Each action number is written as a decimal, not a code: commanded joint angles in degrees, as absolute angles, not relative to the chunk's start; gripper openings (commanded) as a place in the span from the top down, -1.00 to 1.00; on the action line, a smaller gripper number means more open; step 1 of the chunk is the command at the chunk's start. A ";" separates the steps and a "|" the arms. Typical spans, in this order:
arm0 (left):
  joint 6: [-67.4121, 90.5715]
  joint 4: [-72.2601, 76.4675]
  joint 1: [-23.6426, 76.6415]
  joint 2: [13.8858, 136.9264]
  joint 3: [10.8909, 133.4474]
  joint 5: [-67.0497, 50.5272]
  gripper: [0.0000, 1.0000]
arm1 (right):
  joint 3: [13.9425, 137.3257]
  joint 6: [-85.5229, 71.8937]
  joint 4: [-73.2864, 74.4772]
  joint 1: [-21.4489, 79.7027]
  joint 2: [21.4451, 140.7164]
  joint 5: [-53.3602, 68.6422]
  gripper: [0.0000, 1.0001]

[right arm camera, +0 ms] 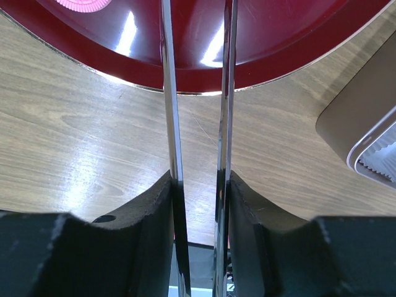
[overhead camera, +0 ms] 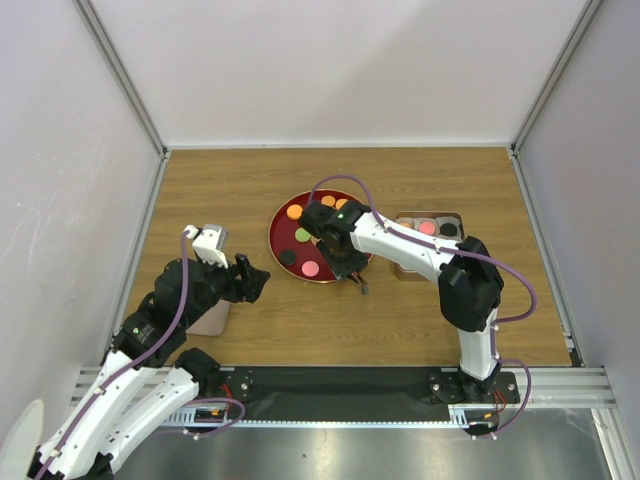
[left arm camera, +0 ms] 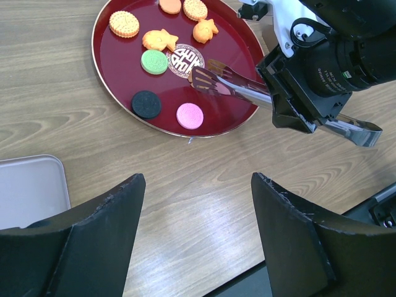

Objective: Pack the cookies

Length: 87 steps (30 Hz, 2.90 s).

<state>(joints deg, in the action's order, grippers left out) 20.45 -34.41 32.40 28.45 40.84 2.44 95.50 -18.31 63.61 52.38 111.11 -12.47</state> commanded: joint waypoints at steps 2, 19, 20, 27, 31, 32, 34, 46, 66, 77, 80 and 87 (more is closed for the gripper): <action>19.78 -32.96 32.70 28.13 41.22 2.99 -0.52 | 97.91 -17.84 64.34 52.47 109.69 -13.01 0.28; 19.78 -33.05 32.70 28.04 41.22 2.81 -0.52 | 97.82 -18.46 64.78 52.29 108.11 -13.36 0.29; 19.78 -32.96 32.70 27.95 41.22 2.81 -0.52 | 97.82 -18.54 64.78 52.29 108.02 -13.53 0.28; 19.78 -32.96 32.70 27.77 41.13 2.64 -0.52 | 98.00 -18.81 65.13 52.21 107.67 -13.80 0.31; 19.78 -32.96 32.78 27.77 41.13 2.55 -0.52 | 98.09 -18.98 65.22 52.03 107.49 -13.89 0.32; 19.78 -32.96 32.78 27.69 41.13 2.46 -0.52 | 98.00 -18.98 65.21 52.03 107.49 -13.80 0.32; 19.78 -32.96 32.70 27.60 41.13 2.46 -0.52 | 98.09 -19.16 65.22 52.03 107.58 -13.89 0.33; 19.69 -32.87 32.70 27.16 41.13 2.55 -0.52 | 98.88 -19.34 65.65 51.94 107.23 -14.33 0.35; 19.78 -32.96 32.70 27.25 41.13 2.90 -0.52 | 97.38 -19.95 64.42 50.98 103.71 -15.03 0.38; 19.78 -32.96 32.78 27.33 41.13 2.90 -0.53 | 96.50 -19.34 64.34 50.98 103.27 -15.38 0.10; 19.78 -33.05 32.70 27.42 41.13 2.90 -0.52 | 96.07 -18.98 64.51 50.89 103.71 -15.65 0.01; 19.78 -33.05 32.70 27.51 41.13 3.08 -0.52 | 95.45 -18.02 63.28 50.45 105.47 -13.98 -0.04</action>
<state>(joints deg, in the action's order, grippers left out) 20.45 -34.41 32.40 27.27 40.84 2.74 95.31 -19.18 64.64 50.83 106.17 -14.11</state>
